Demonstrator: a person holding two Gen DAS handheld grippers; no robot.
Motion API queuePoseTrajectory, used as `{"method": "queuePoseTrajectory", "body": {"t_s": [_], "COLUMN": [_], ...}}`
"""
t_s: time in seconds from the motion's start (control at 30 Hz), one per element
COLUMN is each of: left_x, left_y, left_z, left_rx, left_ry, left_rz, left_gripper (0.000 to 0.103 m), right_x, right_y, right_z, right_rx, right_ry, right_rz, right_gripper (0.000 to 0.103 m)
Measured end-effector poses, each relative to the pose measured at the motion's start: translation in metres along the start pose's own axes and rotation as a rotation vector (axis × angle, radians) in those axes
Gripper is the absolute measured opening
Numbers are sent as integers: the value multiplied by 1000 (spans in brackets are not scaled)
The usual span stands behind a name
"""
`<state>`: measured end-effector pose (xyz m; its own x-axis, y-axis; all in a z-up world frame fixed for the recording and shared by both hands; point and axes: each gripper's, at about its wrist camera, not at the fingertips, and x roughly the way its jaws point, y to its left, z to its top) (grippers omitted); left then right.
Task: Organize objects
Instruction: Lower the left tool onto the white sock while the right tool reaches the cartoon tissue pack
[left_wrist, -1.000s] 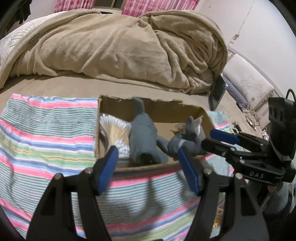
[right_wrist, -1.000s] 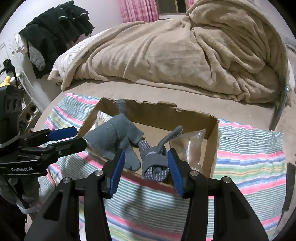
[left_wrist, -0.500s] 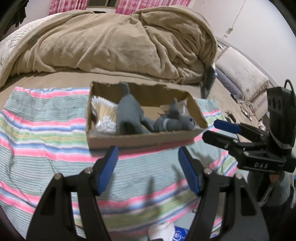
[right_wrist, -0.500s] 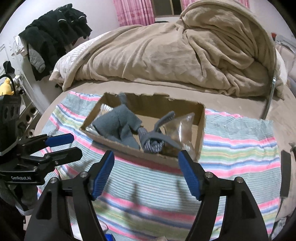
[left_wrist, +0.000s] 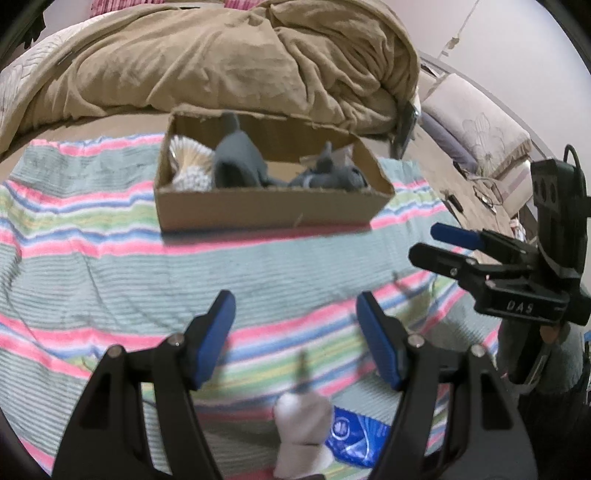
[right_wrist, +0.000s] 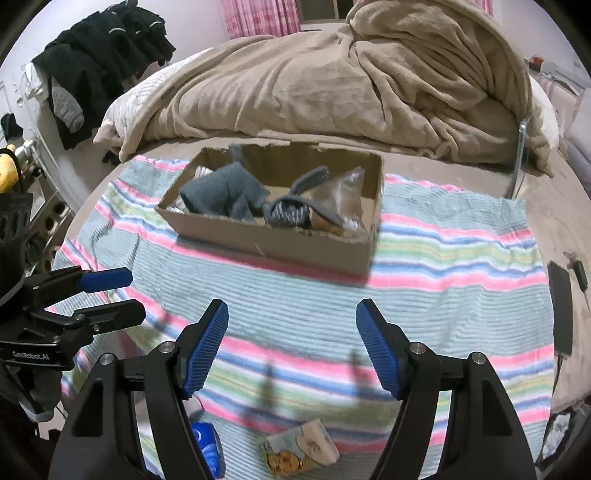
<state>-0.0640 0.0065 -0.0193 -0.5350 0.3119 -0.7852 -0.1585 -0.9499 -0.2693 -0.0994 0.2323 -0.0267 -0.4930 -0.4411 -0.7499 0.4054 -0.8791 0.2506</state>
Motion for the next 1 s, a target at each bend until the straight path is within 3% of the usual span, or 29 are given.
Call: {"method": "queuePoseTrajectory", "body": {"t_s": [0.4, 1.0], "left_x": [6, 32], "left_y": [-4, 1], "left_z": [-36, -84], "left_rx": [-23, -21], "left_ry": [55, 206], "left_rz": [-11, 16], "left_gripper": [70, 70], "right_x": [-3, 26], "right_y": [5, 14], "right_z": [-39, -94], "right_rx": [-5, -65], "right_ry": [46, 217], "right_rz": [-11, -13], "right_gripper": [75, 78]}}
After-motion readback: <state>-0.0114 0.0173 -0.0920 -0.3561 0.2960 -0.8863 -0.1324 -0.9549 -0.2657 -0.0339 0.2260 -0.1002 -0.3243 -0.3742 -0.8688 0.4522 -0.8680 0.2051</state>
